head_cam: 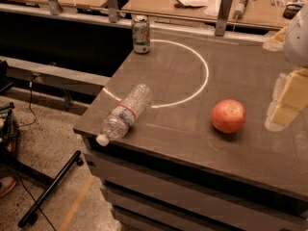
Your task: Move apple near 7up can
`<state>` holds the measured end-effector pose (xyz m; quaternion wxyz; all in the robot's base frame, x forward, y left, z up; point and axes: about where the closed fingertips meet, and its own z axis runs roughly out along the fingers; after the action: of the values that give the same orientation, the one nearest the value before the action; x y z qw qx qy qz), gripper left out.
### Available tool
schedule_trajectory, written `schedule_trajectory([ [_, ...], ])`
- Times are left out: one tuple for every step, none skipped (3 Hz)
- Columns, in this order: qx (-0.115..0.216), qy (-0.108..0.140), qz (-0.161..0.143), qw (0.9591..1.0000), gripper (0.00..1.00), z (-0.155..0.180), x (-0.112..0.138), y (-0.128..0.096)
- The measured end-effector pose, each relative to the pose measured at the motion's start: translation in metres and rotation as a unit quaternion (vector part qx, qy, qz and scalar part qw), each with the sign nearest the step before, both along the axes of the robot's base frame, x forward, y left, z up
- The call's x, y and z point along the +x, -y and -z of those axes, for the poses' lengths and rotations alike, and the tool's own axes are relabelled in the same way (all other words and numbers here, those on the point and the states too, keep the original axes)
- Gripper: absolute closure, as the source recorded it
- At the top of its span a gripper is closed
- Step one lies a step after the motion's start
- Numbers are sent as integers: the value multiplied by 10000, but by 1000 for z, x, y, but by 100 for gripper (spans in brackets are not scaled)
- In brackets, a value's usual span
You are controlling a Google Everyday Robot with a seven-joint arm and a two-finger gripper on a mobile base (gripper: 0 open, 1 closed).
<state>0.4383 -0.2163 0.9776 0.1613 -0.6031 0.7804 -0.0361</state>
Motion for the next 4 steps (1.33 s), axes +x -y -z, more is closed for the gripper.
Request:
schedule_trajectory([
  [0, 1, 0, 10000, 0, 0, 0, 0],
  [80, -204, 16, 9998, 0, 18, 6, 4],
  [264, -447, 21, 9987, 0, 59, 15, 9],
  [758, -579, -32, 9954, 0, 98, 21, 8],
])
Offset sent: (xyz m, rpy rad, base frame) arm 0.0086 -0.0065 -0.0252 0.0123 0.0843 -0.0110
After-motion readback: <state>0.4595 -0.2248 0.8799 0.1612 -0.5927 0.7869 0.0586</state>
